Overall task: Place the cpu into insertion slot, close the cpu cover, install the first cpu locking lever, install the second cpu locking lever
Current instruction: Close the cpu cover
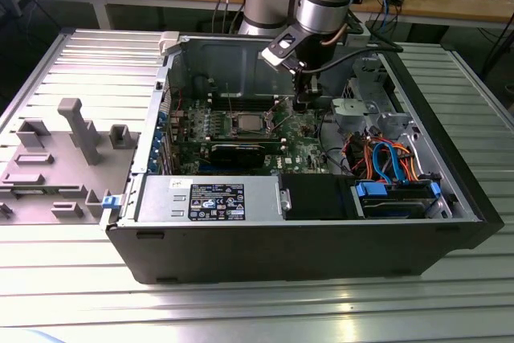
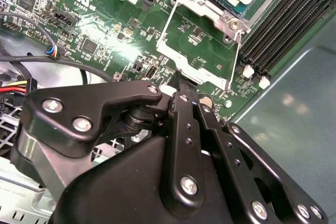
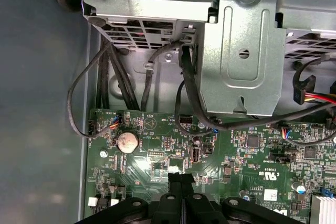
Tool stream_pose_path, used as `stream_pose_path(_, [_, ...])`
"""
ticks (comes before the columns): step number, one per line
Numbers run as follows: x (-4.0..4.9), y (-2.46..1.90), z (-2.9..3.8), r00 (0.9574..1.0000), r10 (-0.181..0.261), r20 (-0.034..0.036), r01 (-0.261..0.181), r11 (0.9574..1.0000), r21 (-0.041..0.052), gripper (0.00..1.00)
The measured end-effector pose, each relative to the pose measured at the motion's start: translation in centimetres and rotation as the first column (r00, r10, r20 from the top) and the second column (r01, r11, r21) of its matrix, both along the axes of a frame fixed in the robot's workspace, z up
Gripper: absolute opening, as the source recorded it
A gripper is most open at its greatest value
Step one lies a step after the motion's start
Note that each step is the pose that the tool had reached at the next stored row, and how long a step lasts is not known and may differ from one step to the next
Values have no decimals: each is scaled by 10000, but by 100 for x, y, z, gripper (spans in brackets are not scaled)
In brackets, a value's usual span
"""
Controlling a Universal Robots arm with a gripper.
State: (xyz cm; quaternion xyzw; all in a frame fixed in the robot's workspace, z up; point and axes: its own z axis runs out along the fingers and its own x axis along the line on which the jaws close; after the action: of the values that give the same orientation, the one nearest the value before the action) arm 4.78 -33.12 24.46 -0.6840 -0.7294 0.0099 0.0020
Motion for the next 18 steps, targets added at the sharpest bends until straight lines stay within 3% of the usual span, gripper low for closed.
stream_pose_path(18, [-41, 0, 0, 10000, 1, -1, -1, 10000, 0, 11])
